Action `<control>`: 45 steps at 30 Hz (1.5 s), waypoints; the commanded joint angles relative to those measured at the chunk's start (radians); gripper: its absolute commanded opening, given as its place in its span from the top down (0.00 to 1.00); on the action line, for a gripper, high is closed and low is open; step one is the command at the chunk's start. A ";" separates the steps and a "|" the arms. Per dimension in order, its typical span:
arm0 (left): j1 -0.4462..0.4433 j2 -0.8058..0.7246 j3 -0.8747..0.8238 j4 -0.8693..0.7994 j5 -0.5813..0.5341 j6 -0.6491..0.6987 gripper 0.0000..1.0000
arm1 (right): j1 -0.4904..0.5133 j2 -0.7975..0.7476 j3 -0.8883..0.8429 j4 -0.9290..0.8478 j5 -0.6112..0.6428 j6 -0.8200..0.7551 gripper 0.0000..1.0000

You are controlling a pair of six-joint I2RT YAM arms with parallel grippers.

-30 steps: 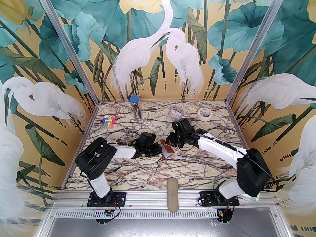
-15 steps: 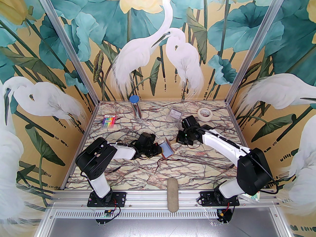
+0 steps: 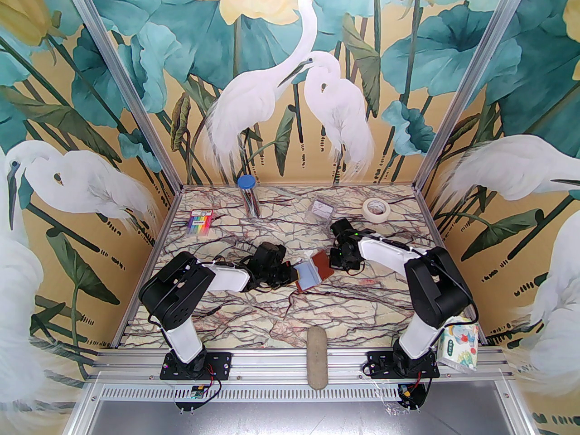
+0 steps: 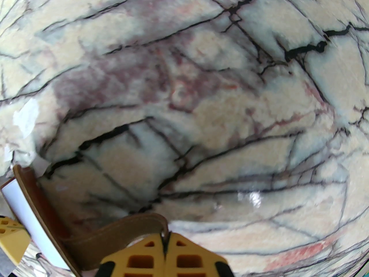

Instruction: Put the credit cards into the card holder

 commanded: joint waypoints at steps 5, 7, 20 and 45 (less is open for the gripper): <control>-0.005 0.002 0.027 -0.118 -0.033 0.036 0.94 | -0.007 -0.030 -0.009 0.011 0.020 -0.079 0.75; -0.006 0.009 0.031 -0.126 -0.028 0.039 0.94 | -0.014 -0.045 0.001 -0.009 0.015 -0.100 0.64; -0.005 -0.036 0.055 -0.211 -0.062 0.060 0.94 | -0.028 -0.264 0.136 -0.148 -0.157 -0.140 0.48; -0.006 -0.023 0.069 -0.215 -0.061 0.065 0.94 | 0.272 -0.177 0.087 -0.012 -0.284 -0.069 0.74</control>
